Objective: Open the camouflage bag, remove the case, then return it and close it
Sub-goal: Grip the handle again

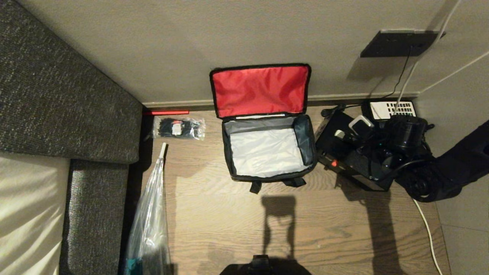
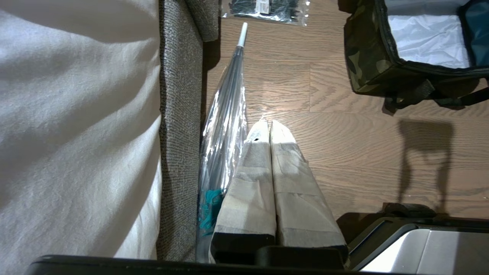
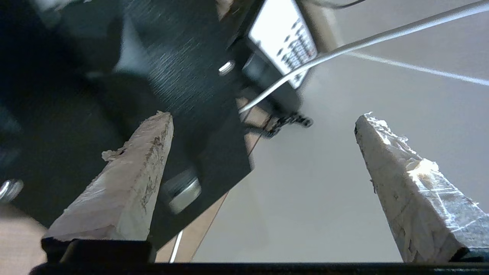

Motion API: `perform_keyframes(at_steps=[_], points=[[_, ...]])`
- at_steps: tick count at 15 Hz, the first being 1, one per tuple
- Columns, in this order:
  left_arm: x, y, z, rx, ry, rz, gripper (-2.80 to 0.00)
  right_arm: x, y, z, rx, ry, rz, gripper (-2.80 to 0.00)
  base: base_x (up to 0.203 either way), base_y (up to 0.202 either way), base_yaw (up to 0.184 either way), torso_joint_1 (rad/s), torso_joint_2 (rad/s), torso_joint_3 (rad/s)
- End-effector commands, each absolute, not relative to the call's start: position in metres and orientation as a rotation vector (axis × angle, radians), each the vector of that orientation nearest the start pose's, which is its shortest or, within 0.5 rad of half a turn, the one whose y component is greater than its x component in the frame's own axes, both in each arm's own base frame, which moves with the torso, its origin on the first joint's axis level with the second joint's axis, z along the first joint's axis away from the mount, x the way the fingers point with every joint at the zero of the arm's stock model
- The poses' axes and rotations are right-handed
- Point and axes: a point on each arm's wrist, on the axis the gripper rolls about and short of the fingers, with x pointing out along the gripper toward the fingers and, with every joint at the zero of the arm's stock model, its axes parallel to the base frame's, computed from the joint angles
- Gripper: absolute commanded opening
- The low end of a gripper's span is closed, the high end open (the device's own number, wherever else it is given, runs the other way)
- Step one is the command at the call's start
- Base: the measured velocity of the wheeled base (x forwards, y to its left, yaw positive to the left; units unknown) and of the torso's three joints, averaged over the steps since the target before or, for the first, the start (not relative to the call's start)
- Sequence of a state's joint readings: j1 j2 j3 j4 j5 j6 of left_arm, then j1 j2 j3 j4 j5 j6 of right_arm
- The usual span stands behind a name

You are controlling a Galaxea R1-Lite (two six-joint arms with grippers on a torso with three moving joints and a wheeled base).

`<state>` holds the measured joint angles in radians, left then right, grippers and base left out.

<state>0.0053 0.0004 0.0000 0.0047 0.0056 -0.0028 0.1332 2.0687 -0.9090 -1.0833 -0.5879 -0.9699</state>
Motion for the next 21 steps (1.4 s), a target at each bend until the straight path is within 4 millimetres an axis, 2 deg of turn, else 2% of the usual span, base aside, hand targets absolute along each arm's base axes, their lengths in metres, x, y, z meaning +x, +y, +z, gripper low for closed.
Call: perform_keyframes(at_steps=[1, 3, 4, 10, 15, 17, 19, 21], points=[[-0.023, 0.0, 0.074, -0.003, 0.006, 0.011, -2.8, 0.374, 0.042, 0.117, -0.991, 0.295, -0.37, 0.0, 0.0, 0.0, 0.0, 0.0, 0.0, 0.0], [-0.023, 0.0, 0.074, -0.003, 0.006, 0.012, -2.8, 0.371, 0.056, 0.107, -0.986, 0.242, -0.368, 0.0, 0.0, 0.0, 0.0, 0.0, 0.0, 0.0], [-0.023, 0.0, 0.074, -0.003, 0.006, 0.011, -2.8, 0.369, 0.061, 0.101, -0.998, 0.272, -0.395, 0.0, 0.0, 0.0, 0.0, 0.0, 0.0, 0.0], [-0.023, 0.0, 0.074, -0.003, 0.006, 0.011, -2.8, 0.362, 0.06, 0.091, -1.017, 0.315, -0.404, 0.0, 0.0, 0.0, 0.0, 0.0, 0.0, 0.0], [-0.023, 0.0, 0.074, -0.003, 0.006, 0.012, -2.8, 0.374, 0.059, 0.065, -1.013, 0.345, -0.449, 0.0, 0.0, 0.0, 0.0, 0.0, 0.0, 0.0], [-0.023, 0.0, 0.074, -0.003, 0.006, 0.012, -2.8, 0.381, 0.056, 0.066, -1.008, 0.337, -0.466, 0.0, 0.0, 0.0, 0.0, 0.0, 0.0, 0.0], [-0.023, 0.0, 0.074, -0.003, 0.006, 0.012, -2.8, 0.389, 0.056, 0.055, -1.01, 0.349, -0.464, 0.0, 0.0, 0.0, 0.0, 0.0, 0.0, 0.0], [-0.023, 0.0, 0.074, -0.003, 0.006, 0.011, -2.8, 0.402, 0.052, 0.061, -0.985, 0.316, -0.499, 0.0, 0.0, 0.0, 0.0, 0.0, 0.0, 0.0]])
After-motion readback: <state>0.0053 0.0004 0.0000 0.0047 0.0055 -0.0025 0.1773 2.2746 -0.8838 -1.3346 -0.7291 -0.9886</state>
